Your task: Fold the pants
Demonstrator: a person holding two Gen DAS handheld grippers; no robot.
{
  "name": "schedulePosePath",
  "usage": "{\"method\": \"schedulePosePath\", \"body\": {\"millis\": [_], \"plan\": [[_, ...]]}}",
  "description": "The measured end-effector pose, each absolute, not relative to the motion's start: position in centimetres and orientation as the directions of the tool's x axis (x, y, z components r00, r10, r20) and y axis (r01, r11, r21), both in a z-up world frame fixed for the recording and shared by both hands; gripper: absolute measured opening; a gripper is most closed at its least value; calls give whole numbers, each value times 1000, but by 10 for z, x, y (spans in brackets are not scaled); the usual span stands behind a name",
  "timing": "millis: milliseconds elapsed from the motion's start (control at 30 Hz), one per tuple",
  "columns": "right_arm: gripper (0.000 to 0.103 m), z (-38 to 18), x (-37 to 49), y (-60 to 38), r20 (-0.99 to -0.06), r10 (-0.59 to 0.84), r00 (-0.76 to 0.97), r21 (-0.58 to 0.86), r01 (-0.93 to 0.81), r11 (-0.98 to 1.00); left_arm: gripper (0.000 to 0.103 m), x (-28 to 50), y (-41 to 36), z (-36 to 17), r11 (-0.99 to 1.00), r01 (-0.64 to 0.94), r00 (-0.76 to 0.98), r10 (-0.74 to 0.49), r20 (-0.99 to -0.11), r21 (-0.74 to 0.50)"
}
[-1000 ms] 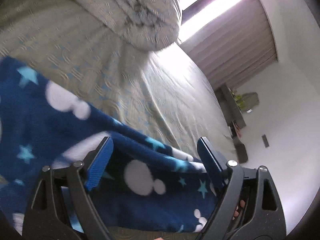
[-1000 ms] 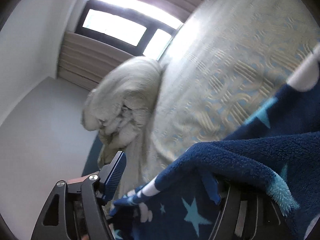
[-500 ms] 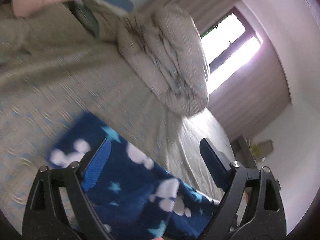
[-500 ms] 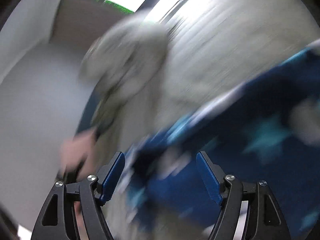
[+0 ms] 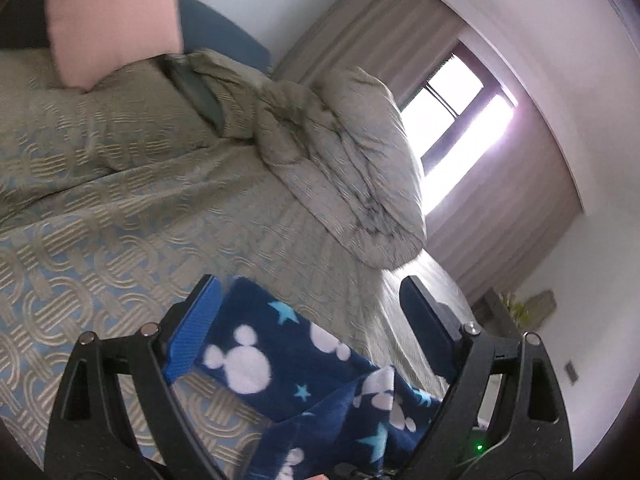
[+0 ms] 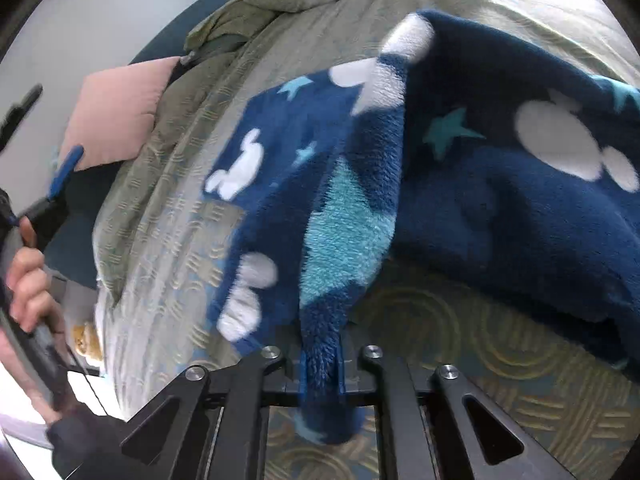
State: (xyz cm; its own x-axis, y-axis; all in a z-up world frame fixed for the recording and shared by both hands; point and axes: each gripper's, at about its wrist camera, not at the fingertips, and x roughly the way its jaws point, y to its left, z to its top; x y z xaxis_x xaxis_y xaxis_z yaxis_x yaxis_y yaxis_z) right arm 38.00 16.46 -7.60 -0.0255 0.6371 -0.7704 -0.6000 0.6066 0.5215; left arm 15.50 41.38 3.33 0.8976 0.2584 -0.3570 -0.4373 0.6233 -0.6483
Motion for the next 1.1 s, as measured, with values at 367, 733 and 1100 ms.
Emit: {"method": "schedulePosePath", "body": {"millis": [367,733,1100], "plan": [[9,-10,405,259,-685,728,-34,596,-600,533,91,133,436,10,554,-444,896,295,-332,-705],[66,-80,490,342,-665,723,-188,736,-328,592,91,162,434,-3,560,-527,848,304,-433,-639],[63,-5,486,195,-459,883,-99,814,-446,373,55,259,391,-18,679,-463,846,146,-514,-570]]}}
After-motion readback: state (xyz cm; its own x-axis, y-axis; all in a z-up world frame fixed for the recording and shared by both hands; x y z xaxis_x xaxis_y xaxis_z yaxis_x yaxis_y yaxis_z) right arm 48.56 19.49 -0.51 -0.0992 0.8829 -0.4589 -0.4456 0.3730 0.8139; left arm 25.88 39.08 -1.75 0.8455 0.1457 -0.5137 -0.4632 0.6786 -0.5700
